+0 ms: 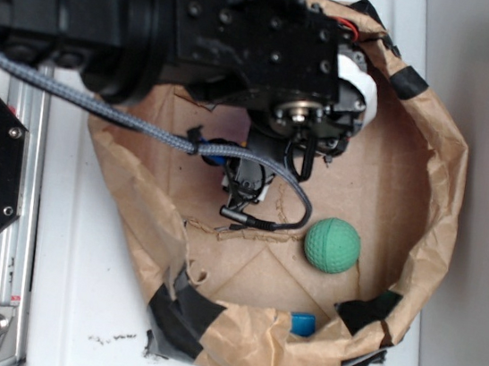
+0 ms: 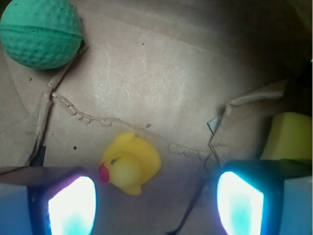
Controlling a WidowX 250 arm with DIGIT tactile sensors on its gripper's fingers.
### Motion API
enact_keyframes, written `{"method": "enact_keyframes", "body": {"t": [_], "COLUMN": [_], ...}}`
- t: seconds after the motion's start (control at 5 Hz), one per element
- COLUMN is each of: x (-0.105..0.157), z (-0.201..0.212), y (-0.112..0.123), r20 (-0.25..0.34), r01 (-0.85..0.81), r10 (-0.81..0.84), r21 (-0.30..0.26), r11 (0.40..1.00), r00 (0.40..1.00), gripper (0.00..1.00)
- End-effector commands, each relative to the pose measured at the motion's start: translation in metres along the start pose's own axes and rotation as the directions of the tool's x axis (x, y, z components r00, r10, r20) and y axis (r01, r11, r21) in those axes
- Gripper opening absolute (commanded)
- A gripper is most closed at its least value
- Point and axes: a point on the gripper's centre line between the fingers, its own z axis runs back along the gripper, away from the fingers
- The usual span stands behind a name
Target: Grab the yellow duck.
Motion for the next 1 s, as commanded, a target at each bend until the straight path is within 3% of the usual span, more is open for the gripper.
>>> {"method": "enact_keyframes", "body": {"t": [0.0,0.2,0.8], "x": [0.005,0.003,0.002], "z": [0.011,-0.023,-0.039], "y": [0.001,0.007,0.006], "r20": [0.041,-0.021,-0.038], "r01": [0.000,0.004,0.030], "r10": [-0.001,-0.003,-0.028], "r21": [0.022,0.038,0.053], "r11": [1.000,0.999,0.998], "r00": [0.999,1.000,0.999], "gripper": [1.00,1.00,1.00]}}
